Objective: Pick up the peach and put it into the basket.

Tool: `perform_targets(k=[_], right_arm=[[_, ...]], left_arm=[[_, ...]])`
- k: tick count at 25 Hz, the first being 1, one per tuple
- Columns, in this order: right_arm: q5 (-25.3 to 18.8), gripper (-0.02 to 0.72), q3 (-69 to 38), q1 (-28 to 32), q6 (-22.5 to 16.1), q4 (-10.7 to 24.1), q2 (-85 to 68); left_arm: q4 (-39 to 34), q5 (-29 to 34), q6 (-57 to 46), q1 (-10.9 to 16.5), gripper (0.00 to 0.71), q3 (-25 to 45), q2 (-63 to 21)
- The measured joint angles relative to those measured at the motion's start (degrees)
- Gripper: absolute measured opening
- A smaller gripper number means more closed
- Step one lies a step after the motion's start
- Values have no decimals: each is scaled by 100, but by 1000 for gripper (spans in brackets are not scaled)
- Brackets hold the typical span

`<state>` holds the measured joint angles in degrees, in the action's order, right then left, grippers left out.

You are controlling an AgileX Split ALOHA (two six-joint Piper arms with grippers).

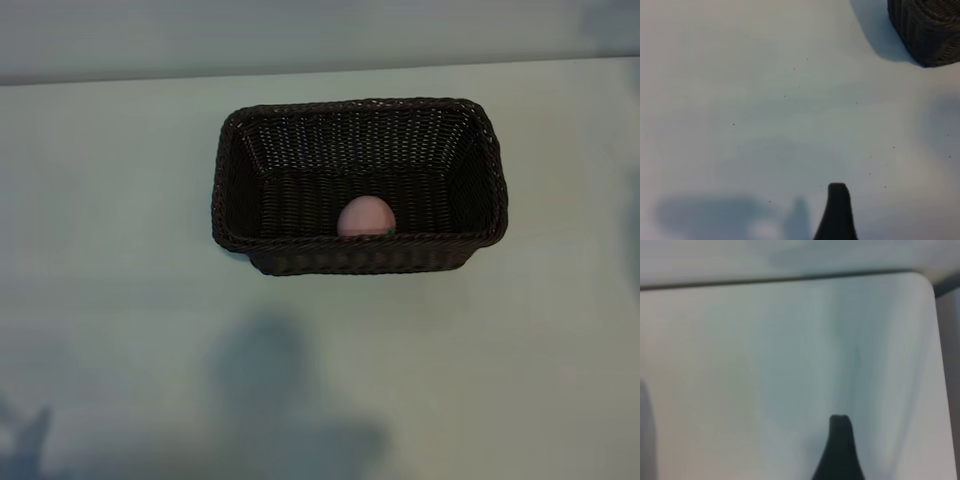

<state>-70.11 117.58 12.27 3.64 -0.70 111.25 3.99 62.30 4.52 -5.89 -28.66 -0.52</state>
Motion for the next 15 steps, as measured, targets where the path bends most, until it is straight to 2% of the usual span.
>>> perform_targets(k=[7,15], right_arm=[[4,561,-1102,0,16,-235,-1372],[-1,554,-2233,0,16,-244,-3289]], left_arm=[[0,0,0,0,596,0,0],[0,0,0,0,596,0,0]])
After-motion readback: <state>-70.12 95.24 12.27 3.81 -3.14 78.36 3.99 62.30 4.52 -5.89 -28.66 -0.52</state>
